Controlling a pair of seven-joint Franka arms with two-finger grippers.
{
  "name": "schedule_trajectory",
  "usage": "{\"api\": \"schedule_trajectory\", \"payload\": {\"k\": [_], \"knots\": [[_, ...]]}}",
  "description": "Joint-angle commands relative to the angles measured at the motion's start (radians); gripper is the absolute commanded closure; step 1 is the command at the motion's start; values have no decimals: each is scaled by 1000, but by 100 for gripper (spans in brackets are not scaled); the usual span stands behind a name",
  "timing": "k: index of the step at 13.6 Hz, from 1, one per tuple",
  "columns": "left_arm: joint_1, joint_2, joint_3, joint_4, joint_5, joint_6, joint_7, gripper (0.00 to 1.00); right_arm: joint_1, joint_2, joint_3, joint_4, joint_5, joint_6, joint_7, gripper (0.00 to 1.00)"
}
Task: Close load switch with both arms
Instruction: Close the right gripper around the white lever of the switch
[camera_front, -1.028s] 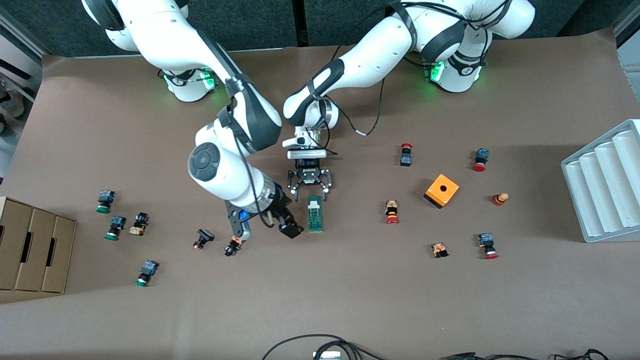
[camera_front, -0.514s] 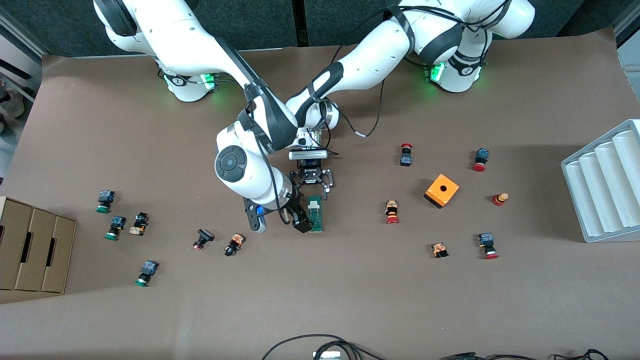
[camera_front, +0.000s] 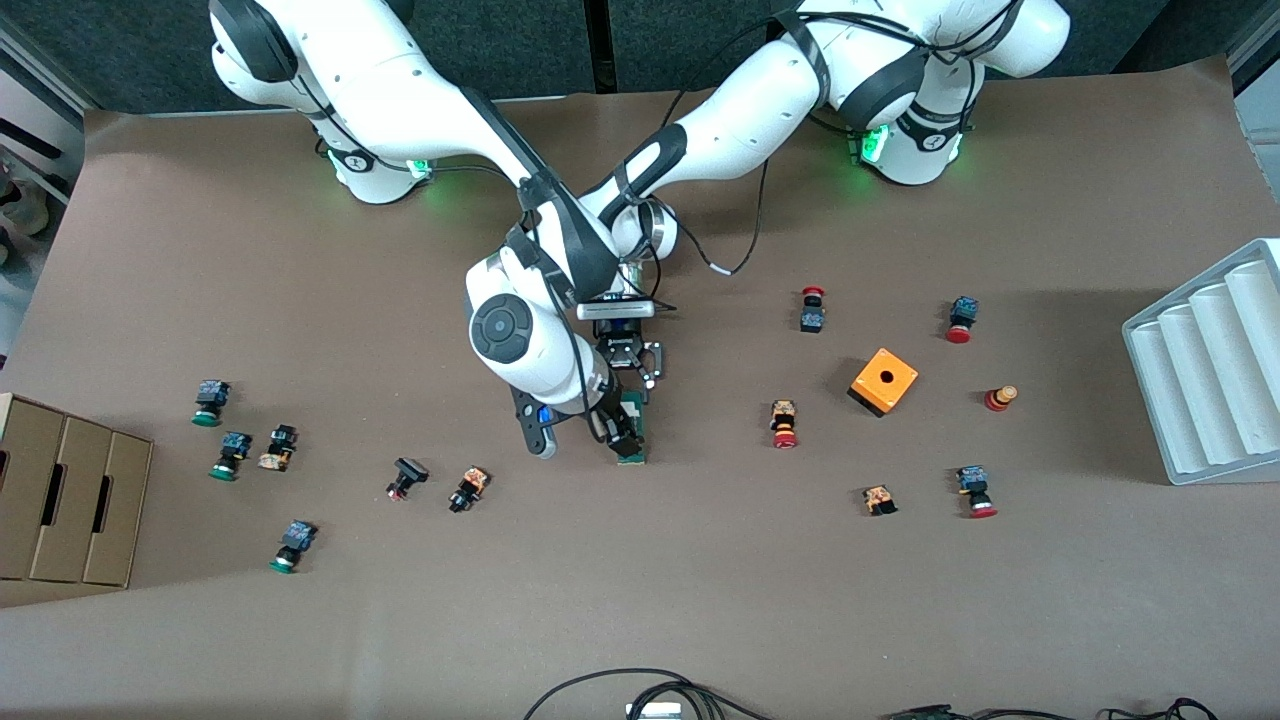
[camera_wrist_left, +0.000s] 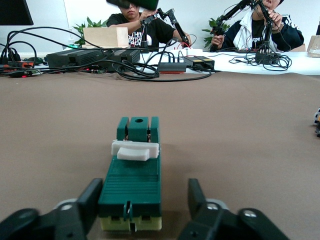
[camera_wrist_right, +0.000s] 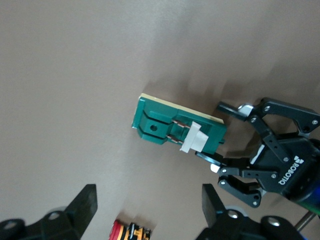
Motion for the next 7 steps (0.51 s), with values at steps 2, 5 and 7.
{"api": "schedule_trajectory", "payload": {"k": [2, 5, 7], "knots": [[-6, 16, -4, 19, 10, -35, -7, 34, 14, 0, -15, -33, 14, 38, 2, 8], [-4, 19, -4, 17, 14, -37, -7, 40, 14, 15, -15, -36, 14, 53, 2, 11], [-4, 20, -4, 17, 14, -37, -7, 42, 14, 31, -15, -38, 14, 61, 4, 14]]}}
